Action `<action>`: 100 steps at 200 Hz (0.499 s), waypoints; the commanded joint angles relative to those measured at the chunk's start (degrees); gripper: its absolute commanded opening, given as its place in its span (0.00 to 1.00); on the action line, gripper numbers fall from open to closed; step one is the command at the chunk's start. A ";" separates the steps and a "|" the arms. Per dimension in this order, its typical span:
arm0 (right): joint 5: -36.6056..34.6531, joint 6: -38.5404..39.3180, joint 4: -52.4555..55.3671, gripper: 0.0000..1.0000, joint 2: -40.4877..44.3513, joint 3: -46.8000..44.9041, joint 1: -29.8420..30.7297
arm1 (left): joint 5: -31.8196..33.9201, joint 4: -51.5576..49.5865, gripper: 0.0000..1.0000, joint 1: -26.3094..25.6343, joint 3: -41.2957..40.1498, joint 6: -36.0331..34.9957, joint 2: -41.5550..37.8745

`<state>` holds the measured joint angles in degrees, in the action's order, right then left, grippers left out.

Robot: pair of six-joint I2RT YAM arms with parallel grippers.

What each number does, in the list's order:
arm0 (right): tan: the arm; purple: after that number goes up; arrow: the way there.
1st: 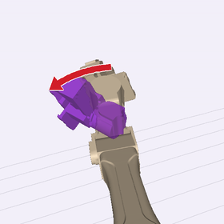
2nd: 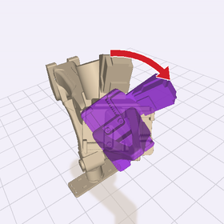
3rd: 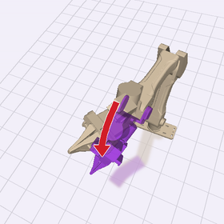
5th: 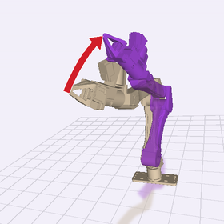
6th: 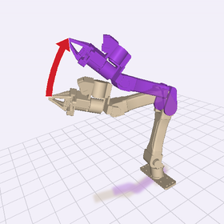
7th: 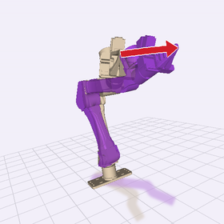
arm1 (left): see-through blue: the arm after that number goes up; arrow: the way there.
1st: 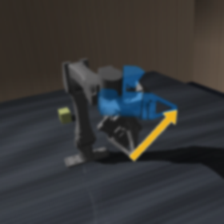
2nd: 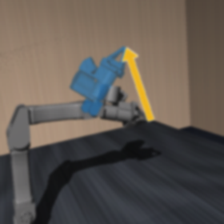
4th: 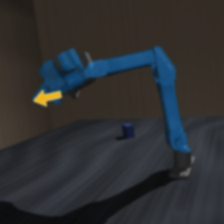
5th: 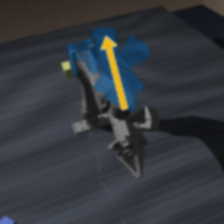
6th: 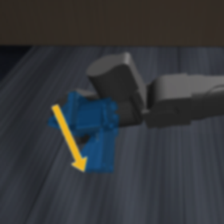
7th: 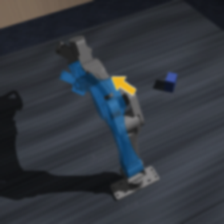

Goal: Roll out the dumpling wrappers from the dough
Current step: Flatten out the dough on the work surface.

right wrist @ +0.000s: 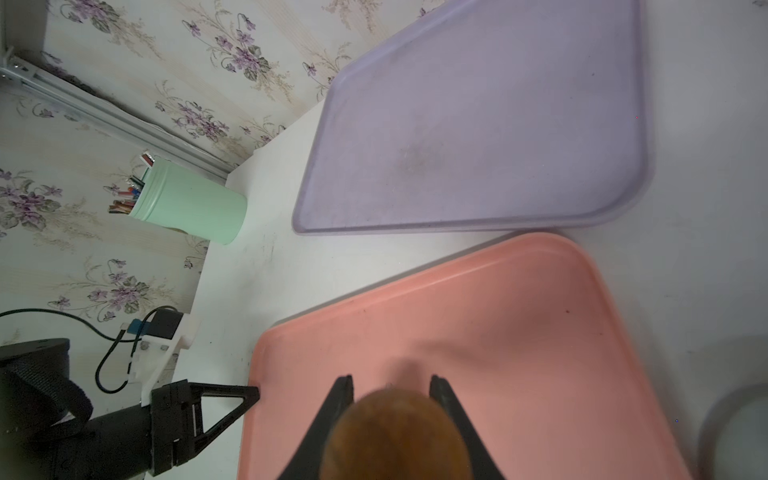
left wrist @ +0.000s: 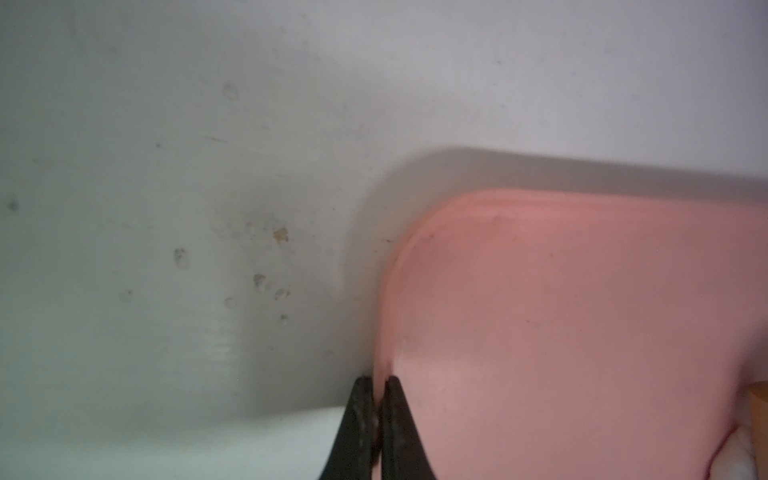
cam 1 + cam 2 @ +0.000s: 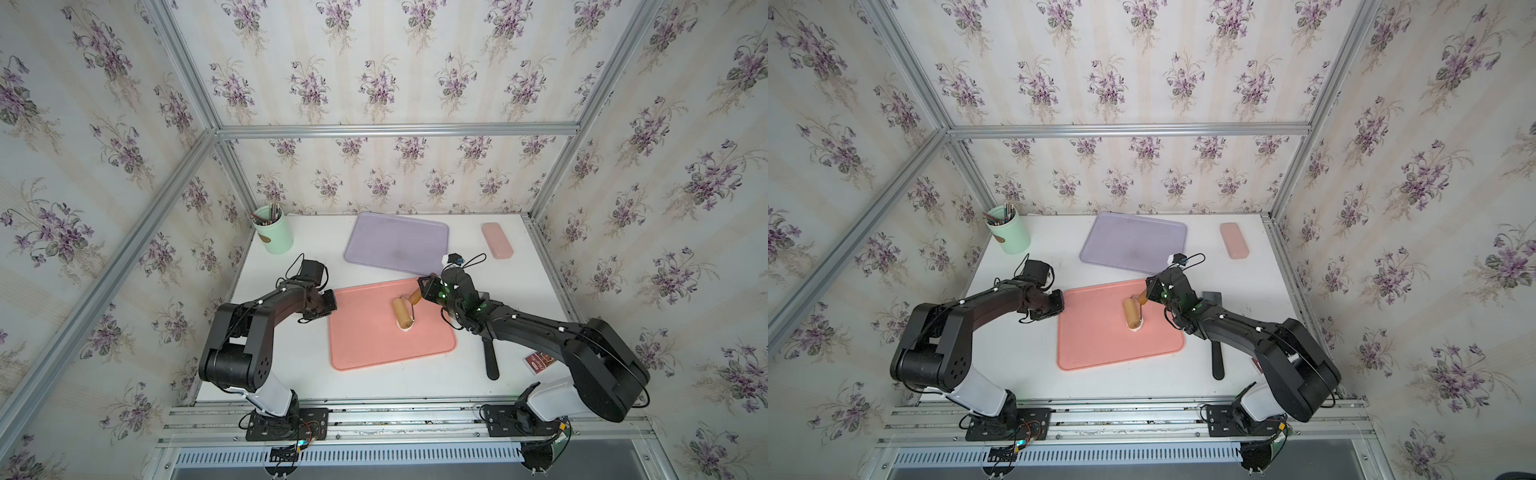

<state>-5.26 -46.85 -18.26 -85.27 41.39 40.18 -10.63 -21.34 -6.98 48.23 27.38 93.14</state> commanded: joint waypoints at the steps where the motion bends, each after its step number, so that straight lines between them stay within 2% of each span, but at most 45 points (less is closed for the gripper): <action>1: -1.85 0.12 4.13 0.00 -1.55 -0.79 0.07 | 2.53 -2.02 0.00 0.13 -0.18 1.00 0.56; 35: -3.71 -0.16 5.61 0.00 1.74 -5.74 -6.41 | 3.30 -2.00 0.00 0.13 -0.61 0.39 0.13; 73: -5.83 0.57 8.10 0.00 4.67 -7.27 -8.54 | 1.93 -2.29 0.00 0.13 0.29 0.84 2.20; 81: -7.25 1.05 8.59 0.00 6.01 -7.54 -10.62 | 2.15 -2.51 0.00 0.13 0.52 0.70 2.31; 100: -7.75 3.22 8.90 0.00 10.02 -7.15 -10.66 | 2.87 -2.91 0.00 0.12 0.29 0.29 1.31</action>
<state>-8.45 -49.06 -18.20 -78.11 34.26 29.98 -11.05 -22.33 -6.94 49.08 27.16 94.26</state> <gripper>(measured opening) 0.324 0.087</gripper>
